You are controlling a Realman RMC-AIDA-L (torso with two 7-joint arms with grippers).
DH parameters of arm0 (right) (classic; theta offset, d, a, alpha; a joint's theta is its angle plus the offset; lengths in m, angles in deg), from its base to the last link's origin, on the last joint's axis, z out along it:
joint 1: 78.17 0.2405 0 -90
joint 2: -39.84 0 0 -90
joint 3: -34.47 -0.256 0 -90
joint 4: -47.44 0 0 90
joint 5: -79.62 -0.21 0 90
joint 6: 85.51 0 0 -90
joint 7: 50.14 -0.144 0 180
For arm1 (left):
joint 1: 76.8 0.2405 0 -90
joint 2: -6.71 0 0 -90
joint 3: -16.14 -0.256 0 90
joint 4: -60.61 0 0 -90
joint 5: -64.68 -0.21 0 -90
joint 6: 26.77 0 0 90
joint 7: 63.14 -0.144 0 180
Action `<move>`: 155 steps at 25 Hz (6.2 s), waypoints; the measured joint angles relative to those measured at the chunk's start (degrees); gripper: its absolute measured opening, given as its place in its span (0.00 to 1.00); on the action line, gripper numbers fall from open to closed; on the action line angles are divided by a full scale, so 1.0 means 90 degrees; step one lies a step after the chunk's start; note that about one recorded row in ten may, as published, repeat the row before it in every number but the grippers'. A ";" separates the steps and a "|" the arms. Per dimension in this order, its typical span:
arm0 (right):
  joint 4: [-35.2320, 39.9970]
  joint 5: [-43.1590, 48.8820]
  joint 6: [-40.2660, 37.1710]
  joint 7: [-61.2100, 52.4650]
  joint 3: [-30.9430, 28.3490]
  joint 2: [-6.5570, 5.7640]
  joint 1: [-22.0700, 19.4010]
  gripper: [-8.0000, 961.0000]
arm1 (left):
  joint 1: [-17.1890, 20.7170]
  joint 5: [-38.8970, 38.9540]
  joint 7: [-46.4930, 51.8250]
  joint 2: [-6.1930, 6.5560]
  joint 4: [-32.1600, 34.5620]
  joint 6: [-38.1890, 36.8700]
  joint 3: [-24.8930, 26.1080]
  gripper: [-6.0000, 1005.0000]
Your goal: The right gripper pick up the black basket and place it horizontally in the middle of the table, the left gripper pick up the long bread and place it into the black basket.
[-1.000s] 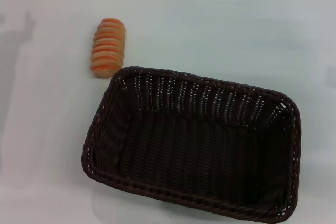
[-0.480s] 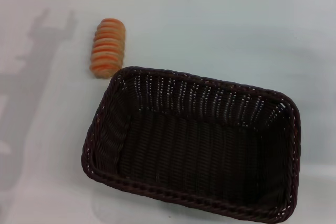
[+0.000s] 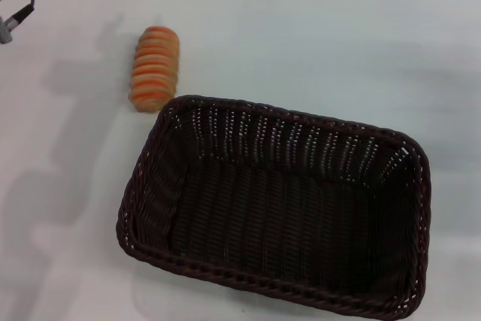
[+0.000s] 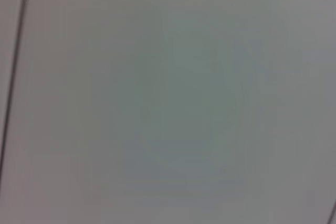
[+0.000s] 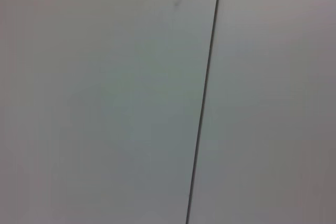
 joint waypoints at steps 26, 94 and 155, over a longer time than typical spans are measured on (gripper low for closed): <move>-0.0001 0.0006 0.0086 -0.0516 -0.0137 -0.0004 -0.0111 0.33 | -0.4583 0.0005 -0.0898 0.0001 0.4446 0.4361 0.1190 0.78; -0.0090 -0.0028 0.0066 -0.0550 -0.0285 -0.0044 -0.0065 0.33 | -0.2895 0.3369 -0.6538 0.0003 -0.0468 0.7606 0.1902 0.42; -0.0014 0.0003 0.0010 -0.0526 -0.0453 -0.0028 -0.0165 0.33 | -0.0558 0.3231 -0.7223 -0.0027 0.1061 -0.1653 0.0614 0.83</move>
